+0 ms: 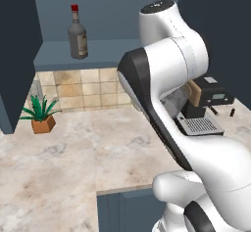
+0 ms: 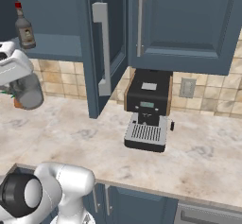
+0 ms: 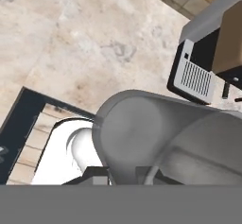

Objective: There is a bowl on the dining counter. Grab a lemon wedge from the fridge and place it in the bowl. Then get the liquor bottle and glass cup from the cabinet and place them next to the bowl.

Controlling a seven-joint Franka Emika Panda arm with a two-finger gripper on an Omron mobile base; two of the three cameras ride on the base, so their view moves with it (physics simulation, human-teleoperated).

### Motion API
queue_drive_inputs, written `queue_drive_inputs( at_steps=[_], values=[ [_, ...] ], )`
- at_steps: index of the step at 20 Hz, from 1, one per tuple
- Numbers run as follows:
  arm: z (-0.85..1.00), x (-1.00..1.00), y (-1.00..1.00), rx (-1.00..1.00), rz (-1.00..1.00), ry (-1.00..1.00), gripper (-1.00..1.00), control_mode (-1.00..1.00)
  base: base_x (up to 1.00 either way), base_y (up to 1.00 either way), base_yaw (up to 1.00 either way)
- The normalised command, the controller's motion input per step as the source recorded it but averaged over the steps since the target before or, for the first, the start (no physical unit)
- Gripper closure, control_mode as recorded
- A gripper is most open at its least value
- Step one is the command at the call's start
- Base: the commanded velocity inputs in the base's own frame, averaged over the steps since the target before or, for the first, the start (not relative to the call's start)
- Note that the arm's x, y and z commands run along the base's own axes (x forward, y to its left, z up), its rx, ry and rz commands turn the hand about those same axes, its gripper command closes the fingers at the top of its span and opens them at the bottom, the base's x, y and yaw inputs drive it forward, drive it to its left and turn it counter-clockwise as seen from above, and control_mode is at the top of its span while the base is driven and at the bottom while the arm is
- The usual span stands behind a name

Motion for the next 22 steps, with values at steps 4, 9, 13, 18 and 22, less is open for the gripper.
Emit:
queue_drive_inputs(
  at_steps=[4,9,13,18,22],
  values=[
    [-0.17,0.00,-0.12,0.00,-0.02,0.11,1.00,-1.00,0.00,0.00,0.00],
    [-0.19,-0.05,-0.07,0.00,0.00,0.08,1.00,-1.00,0.00,0.00,0.00],
    [0.00,0.00,0.00,0.00,0.00,0.00,1.00,1.00,-0.72,-0.06,0.00],
    [0.00,0.00,0.00,0.00,0.00,0.00,1.00,1.00,-1.00,-0.14,-0.02],
    [0.00,0.00,0.00,0.00,0.00,0.00,1.00,1.00,-1.00,-0.14,-0.08]
  ],
)
